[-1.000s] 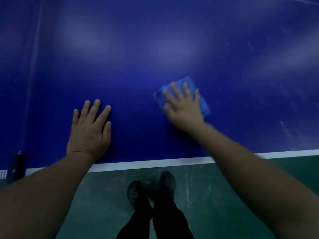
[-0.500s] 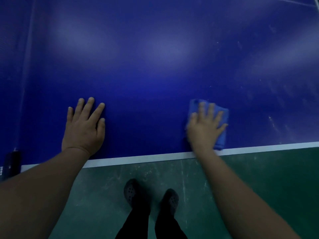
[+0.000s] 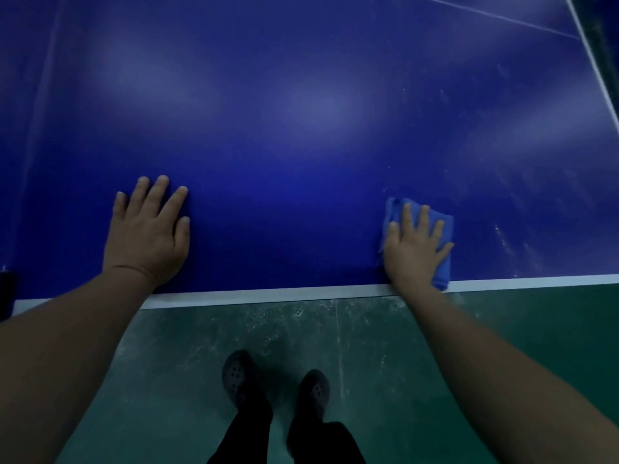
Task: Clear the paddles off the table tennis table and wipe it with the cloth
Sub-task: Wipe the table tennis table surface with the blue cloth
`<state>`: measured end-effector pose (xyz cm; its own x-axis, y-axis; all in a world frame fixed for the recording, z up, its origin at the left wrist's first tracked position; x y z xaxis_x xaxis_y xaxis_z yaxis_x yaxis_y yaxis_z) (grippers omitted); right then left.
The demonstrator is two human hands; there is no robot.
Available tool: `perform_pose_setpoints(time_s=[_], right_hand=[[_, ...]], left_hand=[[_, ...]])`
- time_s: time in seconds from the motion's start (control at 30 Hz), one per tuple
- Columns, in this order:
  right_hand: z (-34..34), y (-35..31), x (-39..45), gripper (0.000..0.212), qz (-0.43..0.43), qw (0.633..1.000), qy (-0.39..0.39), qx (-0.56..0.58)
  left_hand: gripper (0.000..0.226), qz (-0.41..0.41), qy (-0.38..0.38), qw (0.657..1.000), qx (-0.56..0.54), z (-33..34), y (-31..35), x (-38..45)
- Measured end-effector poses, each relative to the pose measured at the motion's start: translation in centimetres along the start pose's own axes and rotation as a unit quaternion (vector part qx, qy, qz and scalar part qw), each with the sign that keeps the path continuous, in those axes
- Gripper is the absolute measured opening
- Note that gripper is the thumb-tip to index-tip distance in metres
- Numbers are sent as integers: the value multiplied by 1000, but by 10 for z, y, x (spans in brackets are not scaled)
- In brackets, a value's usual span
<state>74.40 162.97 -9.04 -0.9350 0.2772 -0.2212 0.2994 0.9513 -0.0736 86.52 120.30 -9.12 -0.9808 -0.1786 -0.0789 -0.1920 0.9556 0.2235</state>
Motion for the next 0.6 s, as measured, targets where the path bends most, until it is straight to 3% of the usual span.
perform_pose_setpoints(time_s=[0.1,0.17,0.3,0.6], right_hand=[[15,-34,-50,61,-191,980,-18,-45],[16,-37,-56,60,-244,968,-23,-48],[9,-40,-30,60,-299,953,-17,-55],[-13,-92,94,62,-324,943,-19,-78]], left_hand=[[70,-15,-4,1000,9,-1,3,-3],[70,-23,-1,1000,0,-2,12,-3],[69,7,5,1000,-21,-1,55,17],[61,18,22,997,-74,2,145,137]])
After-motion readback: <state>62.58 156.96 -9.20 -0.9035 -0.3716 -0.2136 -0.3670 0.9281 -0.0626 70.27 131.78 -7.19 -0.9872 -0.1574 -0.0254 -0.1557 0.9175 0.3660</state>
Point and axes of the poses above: each hand's wrist, its own x-axis towards the middle knuckle, its own z-axis out of the palm, y = z × x, the point moved 4 cm from there along x, towards the middle knuckle, and after that the axes turned 5 degrees about z, right-handed, at the moved point
